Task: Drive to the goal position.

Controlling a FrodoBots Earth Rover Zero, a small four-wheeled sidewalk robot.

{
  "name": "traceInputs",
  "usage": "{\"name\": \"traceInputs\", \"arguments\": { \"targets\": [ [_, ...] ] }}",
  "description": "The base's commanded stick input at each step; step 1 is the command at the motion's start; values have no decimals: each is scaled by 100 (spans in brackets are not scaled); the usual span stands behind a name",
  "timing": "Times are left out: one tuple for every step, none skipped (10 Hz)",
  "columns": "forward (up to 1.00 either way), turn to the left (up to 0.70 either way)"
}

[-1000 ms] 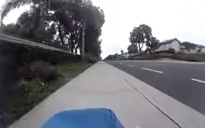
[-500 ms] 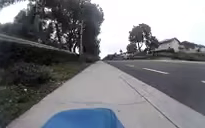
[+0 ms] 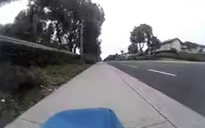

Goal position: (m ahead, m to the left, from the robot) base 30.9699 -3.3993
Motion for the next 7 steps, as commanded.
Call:
{"name": "traceInputs", "arguments": {
  "targets": [
    [100,27],
    [100,11],
    [100,0],
    [100,0],
    [100,0],
    [100,0],
    [100,0]
  ]
}}
